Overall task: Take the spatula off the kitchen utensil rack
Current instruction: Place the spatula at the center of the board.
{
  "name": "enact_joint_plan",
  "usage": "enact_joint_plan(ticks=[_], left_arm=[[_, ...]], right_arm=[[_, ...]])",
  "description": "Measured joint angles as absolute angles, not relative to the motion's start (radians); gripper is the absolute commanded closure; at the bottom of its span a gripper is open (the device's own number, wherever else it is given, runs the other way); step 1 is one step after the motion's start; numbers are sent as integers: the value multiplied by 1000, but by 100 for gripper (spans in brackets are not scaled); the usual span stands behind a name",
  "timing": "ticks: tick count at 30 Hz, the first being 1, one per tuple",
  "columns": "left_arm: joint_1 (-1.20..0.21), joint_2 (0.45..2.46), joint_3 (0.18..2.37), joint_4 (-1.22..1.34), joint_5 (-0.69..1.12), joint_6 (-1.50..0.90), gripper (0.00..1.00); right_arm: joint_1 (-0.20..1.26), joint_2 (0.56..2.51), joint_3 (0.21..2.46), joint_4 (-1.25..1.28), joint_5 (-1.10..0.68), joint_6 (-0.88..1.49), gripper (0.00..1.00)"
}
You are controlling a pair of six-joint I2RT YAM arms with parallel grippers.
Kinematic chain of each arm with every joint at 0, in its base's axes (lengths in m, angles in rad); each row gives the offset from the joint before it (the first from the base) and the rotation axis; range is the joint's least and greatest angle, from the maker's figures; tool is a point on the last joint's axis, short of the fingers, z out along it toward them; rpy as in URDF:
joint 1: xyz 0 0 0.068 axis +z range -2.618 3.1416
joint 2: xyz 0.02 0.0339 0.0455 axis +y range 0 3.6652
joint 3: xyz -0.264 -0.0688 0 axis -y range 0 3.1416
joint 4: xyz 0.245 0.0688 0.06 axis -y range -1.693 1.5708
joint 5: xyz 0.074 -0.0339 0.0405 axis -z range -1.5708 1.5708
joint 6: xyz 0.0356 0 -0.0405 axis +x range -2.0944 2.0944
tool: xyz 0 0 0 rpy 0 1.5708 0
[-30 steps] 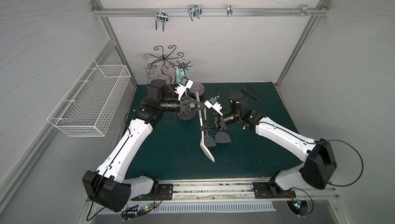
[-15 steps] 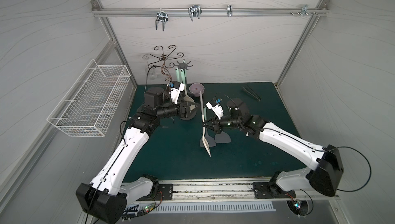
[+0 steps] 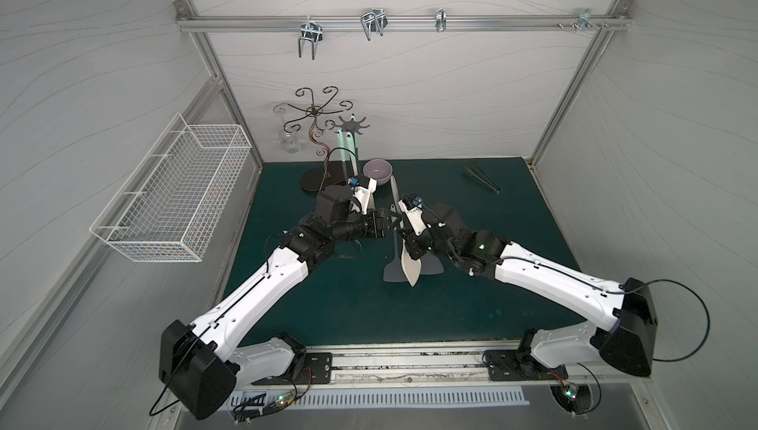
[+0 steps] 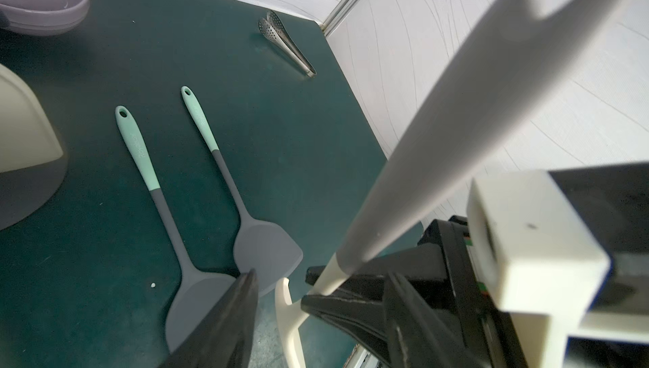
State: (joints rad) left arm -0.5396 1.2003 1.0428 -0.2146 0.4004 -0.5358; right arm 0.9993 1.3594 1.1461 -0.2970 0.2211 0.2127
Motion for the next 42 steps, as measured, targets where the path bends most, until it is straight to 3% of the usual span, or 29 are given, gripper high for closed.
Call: enact_joint_plan(ticks=[6,9,11,13,15,16,19,25,34,37,42], left_arm=[[-540,1243,1051,-174,401,-557,62],[-545,1270,1069,-165,409,-558,82],[-545,1282,1079,-173,401,-537,100],[-535,1291,1081,-176,412,-539,100],[-535,1291,1083,-180,412,-530,100],[-533,1291,1086,-186,418,-524,100],[-507,1279,1088,-209,455,-495,100],[-362,1217,1092,-252,609,-445,100],[-341,1200,1099,-298,675,-418,100],[-341,1200,1099,-301,678,-414,100],[-334,1200,1098,-305,661,-404,100]], right_arm=[[1001,1370,1147,-297,201,210,100],[1001,1384,1147,-299,180,209,100],[1001,1387,1148,-301,170,209,100],[999,1383,1149,-299,163,210,100],[993,1384,1149,-300,149,209,73],[985,1383,1149,-300,127,208,64],[924,1371,1144,-287,-30,205,55],[683,1306,1082,-175,-409,291,57],[841,1382,1154,-174,-492,295,63],[858,1419,1181,-181,-485,295,69],[873,1456,1222,-207,-453,295,69]])
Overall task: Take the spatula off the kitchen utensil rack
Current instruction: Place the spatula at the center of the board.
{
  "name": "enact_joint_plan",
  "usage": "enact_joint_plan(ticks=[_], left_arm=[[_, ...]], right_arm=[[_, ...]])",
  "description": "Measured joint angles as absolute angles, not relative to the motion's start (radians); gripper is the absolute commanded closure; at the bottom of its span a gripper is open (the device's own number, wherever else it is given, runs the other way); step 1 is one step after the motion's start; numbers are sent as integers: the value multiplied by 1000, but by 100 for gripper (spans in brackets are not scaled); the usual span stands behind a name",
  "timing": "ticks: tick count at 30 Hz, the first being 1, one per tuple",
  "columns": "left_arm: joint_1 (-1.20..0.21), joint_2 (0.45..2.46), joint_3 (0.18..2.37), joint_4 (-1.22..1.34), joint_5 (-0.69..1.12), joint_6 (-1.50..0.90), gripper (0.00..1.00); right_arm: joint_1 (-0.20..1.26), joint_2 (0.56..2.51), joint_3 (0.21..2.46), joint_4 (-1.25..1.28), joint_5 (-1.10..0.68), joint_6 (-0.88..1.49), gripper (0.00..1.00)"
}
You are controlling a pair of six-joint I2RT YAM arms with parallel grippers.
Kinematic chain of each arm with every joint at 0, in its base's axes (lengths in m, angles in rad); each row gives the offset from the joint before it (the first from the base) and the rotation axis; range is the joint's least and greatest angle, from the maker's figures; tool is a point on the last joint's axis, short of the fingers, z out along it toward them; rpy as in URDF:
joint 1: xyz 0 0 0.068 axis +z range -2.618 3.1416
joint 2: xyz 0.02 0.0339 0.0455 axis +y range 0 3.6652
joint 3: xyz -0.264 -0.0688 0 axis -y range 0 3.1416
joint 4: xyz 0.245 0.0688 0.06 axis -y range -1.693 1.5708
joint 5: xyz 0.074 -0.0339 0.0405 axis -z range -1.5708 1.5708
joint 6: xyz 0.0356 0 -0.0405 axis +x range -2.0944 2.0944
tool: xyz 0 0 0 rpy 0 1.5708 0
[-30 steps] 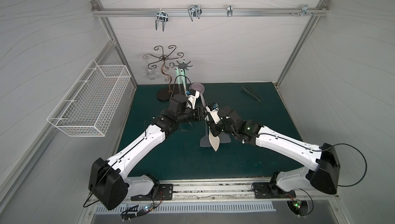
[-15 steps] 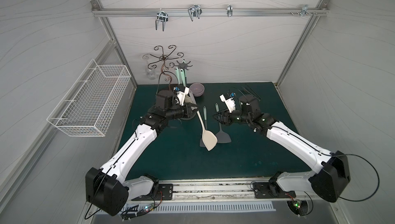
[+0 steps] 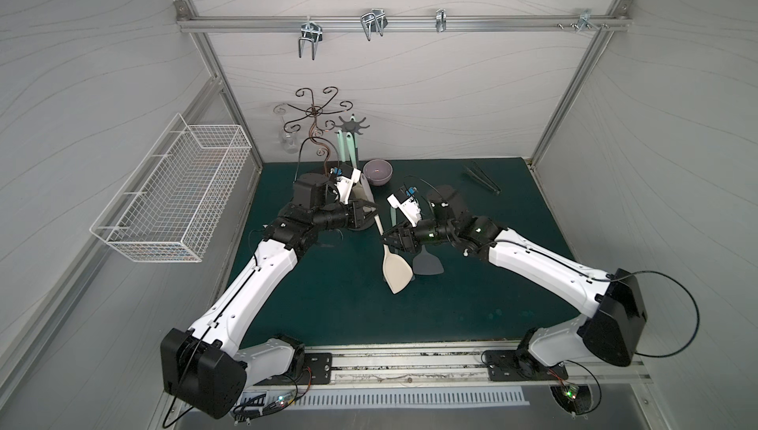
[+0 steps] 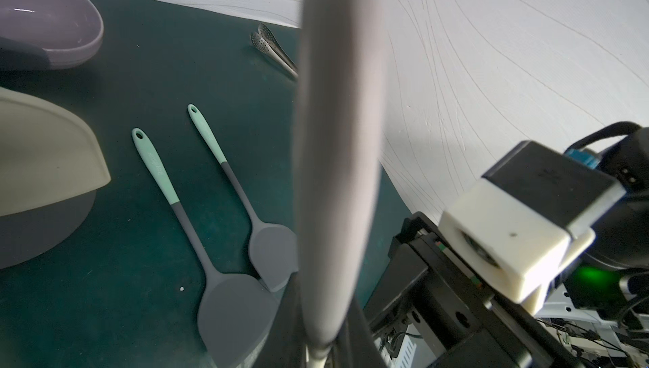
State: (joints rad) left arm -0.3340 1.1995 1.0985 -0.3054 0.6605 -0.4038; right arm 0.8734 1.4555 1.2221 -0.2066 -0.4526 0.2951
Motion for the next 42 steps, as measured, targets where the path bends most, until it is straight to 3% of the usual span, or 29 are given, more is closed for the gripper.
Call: enact_joint_plan(ticks=[8,16,18,22,26,29,30,32,34,42], left_arm=[[-334,1200,1097,-320,650,-390,100],[-336,1195,1097,-333,674,-387,100],[-336,1193,1097,-334,675,-387,100],[-335,1193,1097,-333,675,-385,100],[-334,1193,1097,-340,682,-382,99],[-334,1192,1098,-347,683,-366,52],[-334,1190,1098,-356,680,-363,41],[-334,1179,1100,-387,658,-339,29],[-333,1160,1104,-434,604,-312,23],[-329,1064,1150,-600,234,-197,22]], right_arm=[[911,1459,1245,-253,-334,264,62],[918,1471,1245,-287,-241,244,61],[918,1475,1245,-289,-239,242,69],[924,1475,1246,-286,-259,231,100],[924,1477,1247,-287,-276,233,100],[924,1477,1247,-290,-270,234,100],[924,1477,1248,-295,-261,235,100],[919,1477,1250,-314,-221,235,100],[907,1477,1256,-346,-173,236,100],[700,1519,1340,-533,-1,290,100]])
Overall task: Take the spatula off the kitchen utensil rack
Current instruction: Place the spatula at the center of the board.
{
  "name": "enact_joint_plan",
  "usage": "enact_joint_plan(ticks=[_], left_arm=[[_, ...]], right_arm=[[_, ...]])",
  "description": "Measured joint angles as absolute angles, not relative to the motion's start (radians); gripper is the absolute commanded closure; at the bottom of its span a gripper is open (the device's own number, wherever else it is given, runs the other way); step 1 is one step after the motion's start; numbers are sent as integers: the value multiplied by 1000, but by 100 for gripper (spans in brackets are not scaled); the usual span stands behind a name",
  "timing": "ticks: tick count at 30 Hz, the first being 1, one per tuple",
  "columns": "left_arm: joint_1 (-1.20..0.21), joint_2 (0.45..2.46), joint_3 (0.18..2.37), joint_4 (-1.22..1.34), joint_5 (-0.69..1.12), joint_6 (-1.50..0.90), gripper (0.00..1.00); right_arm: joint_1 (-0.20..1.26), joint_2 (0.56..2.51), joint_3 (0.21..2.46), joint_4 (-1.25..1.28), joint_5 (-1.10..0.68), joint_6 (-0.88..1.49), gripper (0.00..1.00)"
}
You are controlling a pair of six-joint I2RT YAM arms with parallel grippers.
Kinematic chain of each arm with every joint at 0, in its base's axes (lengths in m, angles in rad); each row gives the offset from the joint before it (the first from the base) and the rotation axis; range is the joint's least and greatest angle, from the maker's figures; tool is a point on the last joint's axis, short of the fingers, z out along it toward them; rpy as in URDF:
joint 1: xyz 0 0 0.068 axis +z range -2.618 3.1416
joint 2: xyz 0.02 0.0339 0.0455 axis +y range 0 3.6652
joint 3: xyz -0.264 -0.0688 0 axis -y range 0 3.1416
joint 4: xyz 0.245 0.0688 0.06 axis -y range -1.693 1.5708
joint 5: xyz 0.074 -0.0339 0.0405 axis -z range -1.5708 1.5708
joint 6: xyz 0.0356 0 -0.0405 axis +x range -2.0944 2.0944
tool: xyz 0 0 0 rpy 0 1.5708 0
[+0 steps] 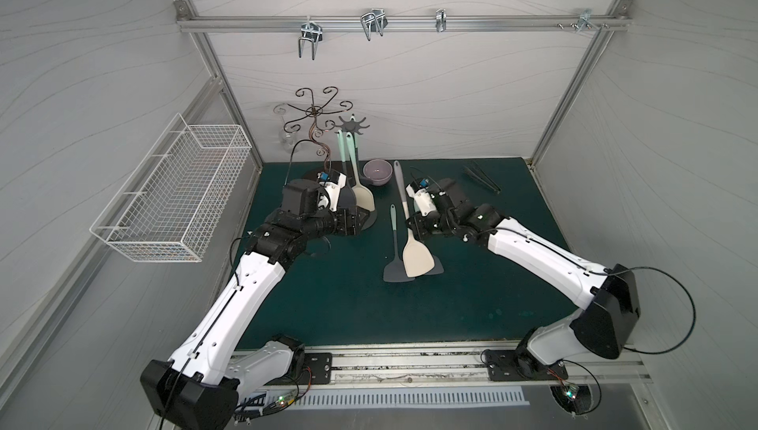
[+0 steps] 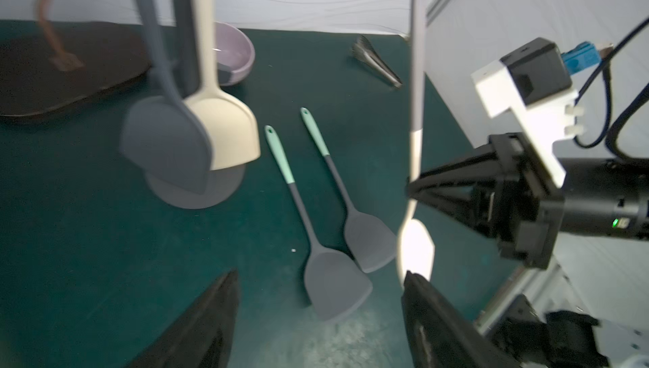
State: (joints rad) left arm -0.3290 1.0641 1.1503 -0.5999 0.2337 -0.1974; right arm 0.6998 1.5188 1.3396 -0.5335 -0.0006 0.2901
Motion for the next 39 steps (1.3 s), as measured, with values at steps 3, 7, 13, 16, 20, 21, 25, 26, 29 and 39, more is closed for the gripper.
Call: enact_joint_plan(ticks=[3,7,13,16,20,21,25,26,29,39], left_arm=[[-328,1039,1149,-632,139,-167,22],[-328,1019,1134,-639,81,-148,21],[-328,1020,1124,-640,55,-129,21],[-328,1021,1118,-640,51,-123,21],[-328,1024,1108,-640,52,-115,21],[-328,1025,1106,-640,52,-114,21],[-328,1033,1101,-640,53,-107,21],[-328,1035,1100,-640,53,-107,21],[-328,1036,1096,-640,53,-105,21],[-328,1042,1095,-639,56,-104,21]], right_arm=[[601,1588,1404,-633,28,291,100],[501,1735,1536,-766,39,286,100],[426,1913,1607,-885,19,280,100],[425,1967,1608,-921,11,279,100],[425,2013,1610,-941,5,268,100],[424,2019,1610,-944,4,264,100],[416,2032,1615,-947,-11,239,100],[414,2034,1617,-947,-17,233,100],[410,2045,1621,-946,-39,208,100],[374,2090,1637,-952,-71,171,100]])
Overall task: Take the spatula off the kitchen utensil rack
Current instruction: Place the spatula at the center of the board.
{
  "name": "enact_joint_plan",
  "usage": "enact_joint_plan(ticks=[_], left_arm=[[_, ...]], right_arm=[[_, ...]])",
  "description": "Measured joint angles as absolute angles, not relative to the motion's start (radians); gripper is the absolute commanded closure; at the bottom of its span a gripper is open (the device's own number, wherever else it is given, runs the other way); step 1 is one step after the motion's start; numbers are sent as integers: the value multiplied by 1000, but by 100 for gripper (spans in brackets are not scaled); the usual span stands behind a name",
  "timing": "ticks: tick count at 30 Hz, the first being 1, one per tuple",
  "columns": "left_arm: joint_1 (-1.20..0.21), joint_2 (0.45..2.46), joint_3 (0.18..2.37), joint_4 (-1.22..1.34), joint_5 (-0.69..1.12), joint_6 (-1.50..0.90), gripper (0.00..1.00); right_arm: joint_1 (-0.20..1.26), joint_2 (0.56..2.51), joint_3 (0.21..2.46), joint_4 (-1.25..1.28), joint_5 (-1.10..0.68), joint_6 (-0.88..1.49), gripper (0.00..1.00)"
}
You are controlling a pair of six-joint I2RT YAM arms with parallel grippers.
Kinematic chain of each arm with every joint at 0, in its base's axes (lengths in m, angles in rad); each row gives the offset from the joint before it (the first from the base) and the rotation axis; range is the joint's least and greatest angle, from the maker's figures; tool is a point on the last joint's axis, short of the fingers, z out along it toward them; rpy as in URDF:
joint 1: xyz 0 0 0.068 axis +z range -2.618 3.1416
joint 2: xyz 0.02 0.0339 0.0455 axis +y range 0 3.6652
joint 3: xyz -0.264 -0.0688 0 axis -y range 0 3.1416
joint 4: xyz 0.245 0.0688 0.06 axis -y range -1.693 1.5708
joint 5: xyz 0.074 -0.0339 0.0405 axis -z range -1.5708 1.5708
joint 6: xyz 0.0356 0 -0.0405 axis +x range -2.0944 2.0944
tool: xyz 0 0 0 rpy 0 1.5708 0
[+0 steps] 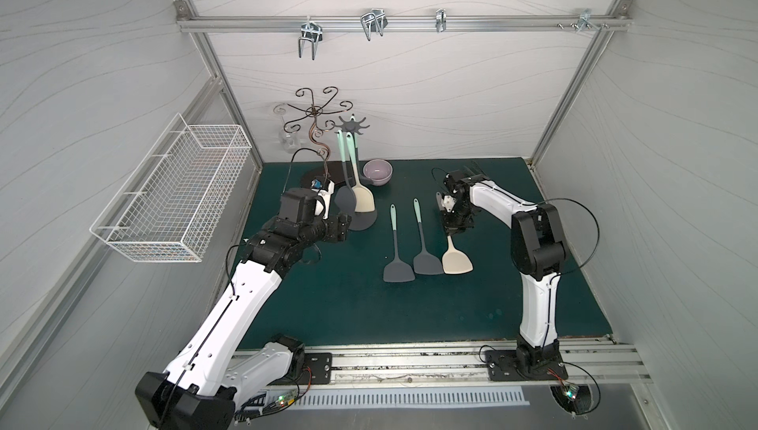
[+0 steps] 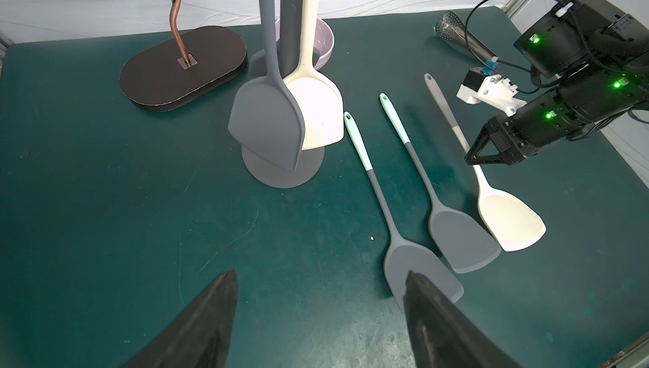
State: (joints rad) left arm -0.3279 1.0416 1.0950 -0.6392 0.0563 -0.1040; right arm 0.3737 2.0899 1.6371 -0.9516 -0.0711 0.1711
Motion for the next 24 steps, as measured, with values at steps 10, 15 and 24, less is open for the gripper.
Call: enact_joint_plan(ticks=[10,15,24], left_arm=[[-328,1058,1094,-640,60,-104,21],[-328,1063,1093,-639,60,-104,21],[-328,1064,1090,-639,60,-104,21]], right_arm=[[361,2111,1638,-952,-95,167,100],[361,2114,1638,-952,-112,167,100],[361,2143,1637,-949,-136,176,100]])
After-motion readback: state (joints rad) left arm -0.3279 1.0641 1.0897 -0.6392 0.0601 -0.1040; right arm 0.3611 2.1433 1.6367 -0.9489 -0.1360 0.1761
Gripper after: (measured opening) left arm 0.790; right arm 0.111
